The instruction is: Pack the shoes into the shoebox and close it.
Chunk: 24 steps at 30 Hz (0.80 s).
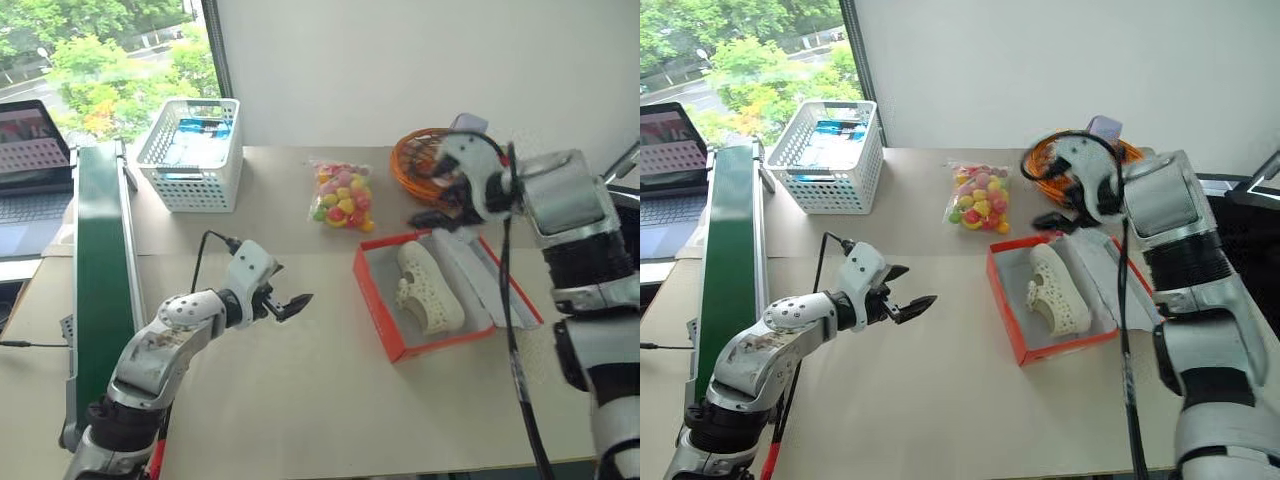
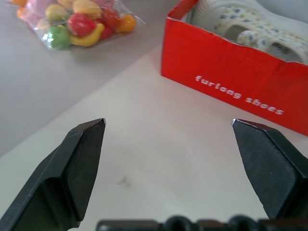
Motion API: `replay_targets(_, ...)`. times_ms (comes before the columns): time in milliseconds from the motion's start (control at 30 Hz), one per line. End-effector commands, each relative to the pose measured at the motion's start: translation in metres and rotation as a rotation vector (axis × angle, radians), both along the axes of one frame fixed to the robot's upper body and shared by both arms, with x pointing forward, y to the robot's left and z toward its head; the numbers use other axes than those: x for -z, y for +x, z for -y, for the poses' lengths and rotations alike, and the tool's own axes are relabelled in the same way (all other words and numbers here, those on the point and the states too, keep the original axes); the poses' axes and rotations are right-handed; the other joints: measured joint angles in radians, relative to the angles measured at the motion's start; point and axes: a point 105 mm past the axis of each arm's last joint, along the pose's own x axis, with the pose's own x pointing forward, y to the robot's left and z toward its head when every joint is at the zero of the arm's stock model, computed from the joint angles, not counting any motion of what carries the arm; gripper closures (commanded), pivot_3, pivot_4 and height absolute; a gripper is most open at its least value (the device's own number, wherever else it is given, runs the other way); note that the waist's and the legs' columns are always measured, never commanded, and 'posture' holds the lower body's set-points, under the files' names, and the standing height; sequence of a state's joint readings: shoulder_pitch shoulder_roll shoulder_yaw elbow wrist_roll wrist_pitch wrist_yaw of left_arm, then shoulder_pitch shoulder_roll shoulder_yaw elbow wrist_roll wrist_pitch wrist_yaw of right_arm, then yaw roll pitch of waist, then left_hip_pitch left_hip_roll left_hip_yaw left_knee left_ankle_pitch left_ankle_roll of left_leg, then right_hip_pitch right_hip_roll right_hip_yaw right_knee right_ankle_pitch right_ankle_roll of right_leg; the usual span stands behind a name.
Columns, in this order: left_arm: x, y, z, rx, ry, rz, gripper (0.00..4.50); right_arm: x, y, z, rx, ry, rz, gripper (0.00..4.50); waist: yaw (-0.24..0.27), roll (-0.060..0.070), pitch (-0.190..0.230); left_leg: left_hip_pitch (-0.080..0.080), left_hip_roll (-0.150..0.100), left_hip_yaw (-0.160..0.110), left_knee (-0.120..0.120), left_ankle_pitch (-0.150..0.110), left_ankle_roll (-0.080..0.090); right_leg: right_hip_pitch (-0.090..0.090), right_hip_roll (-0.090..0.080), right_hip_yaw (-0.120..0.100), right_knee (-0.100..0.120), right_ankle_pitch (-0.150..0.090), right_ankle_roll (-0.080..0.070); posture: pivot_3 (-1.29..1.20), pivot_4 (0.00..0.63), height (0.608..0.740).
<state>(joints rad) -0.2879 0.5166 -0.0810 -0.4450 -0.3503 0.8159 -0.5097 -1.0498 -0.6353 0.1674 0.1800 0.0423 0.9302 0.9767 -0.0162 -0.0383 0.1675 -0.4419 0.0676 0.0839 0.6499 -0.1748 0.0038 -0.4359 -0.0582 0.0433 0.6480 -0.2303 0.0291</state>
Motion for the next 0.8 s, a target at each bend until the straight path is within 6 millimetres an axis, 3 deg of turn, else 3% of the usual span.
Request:
replay_targets(33, -0.01, 0.011, -0.038, -0.207, 0.04, 0.056, 0.0, -0.003, -0.014, -0.025, -0.174, 0.147, 0.015, 0.03, 0.002, 0.0, 0.0, 0.0, 0.0, 0.0, 0.0, 0.0, 0.0, 0.0, 0.0, 0.0, 0.0, 0.0, 0.0, 0.0, 0.15, 0.74)
replay_targets(200, -0.019, 0.012, -0.077, -0.428, 0.019, 0.085, 0.0, 0.015, -0.027, -0.054, -0.363, 0.206, 0.0, 0.03, 0.003, 0.0, 0.0, 0.0, 0.0, 0.0, 0.001, 0.0, 0.0, 0.001, -0.001, -0.001, 0.0, 0.0, 0.0, 0.0, 0.15, 0.74)
replay_targets(467, -0.043, -0.007, -0.117, -0.67, -0.045, 0.142, 0.0, 0.053, -0.028, -0.071, -0.489, 0.151, -0.021, 0.03, 0.001, 0.0, 0.0, 0.0, 0.0, 0.0, 0.001, 0.0, 0.0, 0.001, 0.0, -0.001, 0.0, 0.0, 0.0, 0.0, 0.15, 0.74)
replay_targets(800, -0.058, -0.048, -0.194, -1.094, -0.021, 0.27, 0.0, 0.054, -0.034, -0.109, -0.628, 0.275, -0.016, 0.03, -0.006, -0.001, 0.0, 0.001, 0.0, 0.0, 0.0, 0.0, -0.001, 0.001, 0.0, -0.001, 0.0, 0.001, 0.0, 0.0, 0.15, 0.74)
